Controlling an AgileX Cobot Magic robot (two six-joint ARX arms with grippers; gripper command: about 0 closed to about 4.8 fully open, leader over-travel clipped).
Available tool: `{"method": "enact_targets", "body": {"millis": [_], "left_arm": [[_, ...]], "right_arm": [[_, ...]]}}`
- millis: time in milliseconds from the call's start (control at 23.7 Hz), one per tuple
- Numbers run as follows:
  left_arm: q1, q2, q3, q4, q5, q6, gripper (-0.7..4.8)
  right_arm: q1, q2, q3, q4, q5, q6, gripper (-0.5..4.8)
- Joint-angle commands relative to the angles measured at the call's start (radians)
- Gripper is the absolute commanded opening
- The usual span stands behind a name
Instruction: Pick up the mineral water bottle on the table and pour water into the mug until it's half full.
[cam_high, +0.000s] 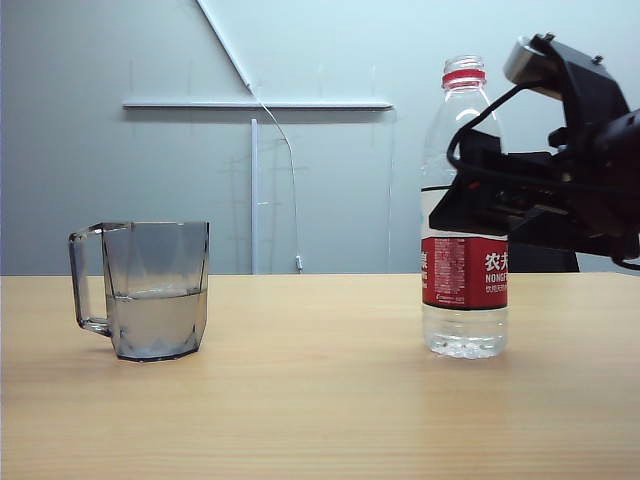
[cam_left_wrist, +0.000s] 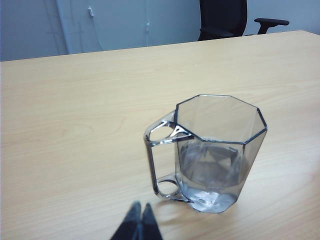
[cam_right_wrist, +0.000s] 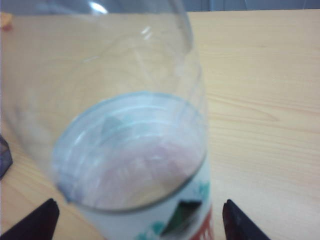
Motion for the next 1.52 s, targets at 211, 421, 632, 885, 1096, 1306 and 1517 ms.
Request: {"method": "enact_targets", "body": {"millis": [211,421,632,885,1096,1306,1517], "left_arm": [[0.064,0.002,0.002,0.009,0.003,-0.003,-0.02],[0.162,0.002,0.002,0.009,0.003,-0.003,-0.02],[0.305,0.002,0.002,0.009,0.003,-0.003,-0.02],[0.393,0.002,0.002,0.009,0.003,-0.003,-0.02],[0.394,0.002,0.002,0.009,0.003,-0.003,-0.02],[0.393,0.002,0.002,0.009,0.003,-0.003,-0.02],[0.393,0.002,0.002,0.009,0.003,-0.003,-0.02]], "right_arm": [[0.001,-0.097,-0.066,0.000,-0.005,0.048,4.79],[0.002,-0.212,-0.115,-0.054,-0.029,0.116,4.79],[0.002,-0.354,-0.118,-0.199,-0.113,0.134,4.79],[0.002,-0.500,-0.118,-0.347,-0.114,0.136,4.19],[0.002,-0.632,-0.118,-0.502,-0.111,0.136,3.26],[0.002,-0.795,-0.118,-0.620,-0.105,0.135,-0.06],[0.000,-0.887,-0.118,-0.625,-0.099,0.122,-0.06]]}}
